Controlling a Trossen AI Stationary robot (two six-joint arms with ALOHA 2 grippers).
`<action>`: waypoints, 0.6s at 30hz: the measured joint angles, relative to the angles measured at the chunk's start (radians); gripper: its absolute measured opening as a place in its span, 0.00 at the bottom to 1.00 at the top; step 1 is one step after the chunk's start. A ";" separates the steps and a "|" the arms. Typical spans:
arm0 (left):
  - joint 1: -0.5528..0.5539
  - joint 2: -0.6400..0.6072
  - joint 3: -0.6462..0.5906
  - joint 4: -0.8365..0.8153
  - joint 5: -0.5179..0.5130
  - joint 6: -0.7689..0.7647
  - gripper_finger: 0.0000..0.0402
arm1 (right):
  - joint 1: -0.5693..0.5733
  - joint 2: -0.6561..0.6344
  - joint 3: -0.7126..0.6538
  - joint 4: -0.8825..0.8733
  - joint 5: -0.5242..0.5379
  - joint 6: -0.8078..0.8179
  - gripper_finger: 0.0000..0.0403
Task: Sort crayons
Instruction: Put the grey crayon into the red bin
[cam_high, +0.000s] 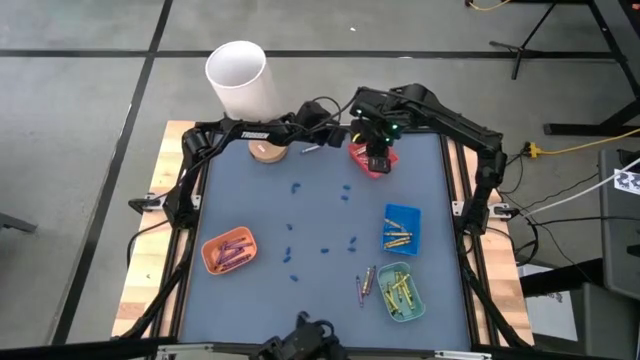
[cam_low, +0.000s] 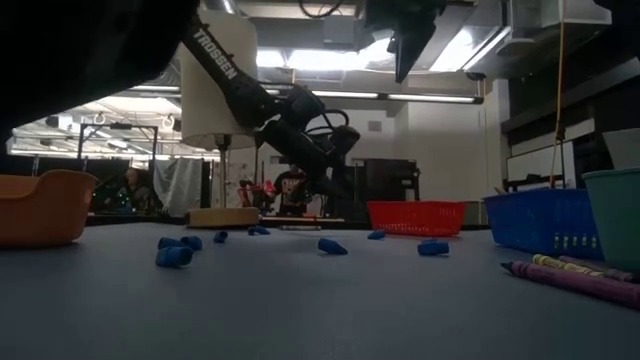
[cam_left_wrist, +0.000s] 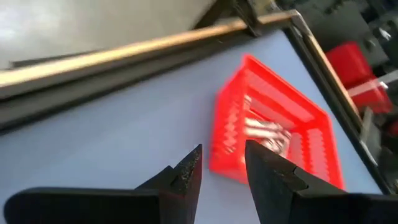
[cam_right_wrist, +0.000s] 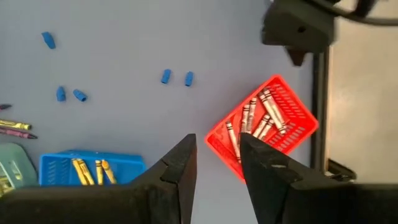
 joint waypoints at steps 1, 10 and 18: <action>0.000 0.000 0.000 0.002 0.025 0.012 0.27 | 0.000 -0.008 0.000 0.000 0.001 -0.015 0.30; -0.028 -0.031 0.000 0.022 0.105 0.095 0.27 | 0.000 -0.078 0.001 0.000 0.001 -0.078 0.30; -0.053 -0.040 0.000 0.043 0.095 0.064 0.27 | 0.000 -0.086 0.001 0.000 0.001 -0.098 0.30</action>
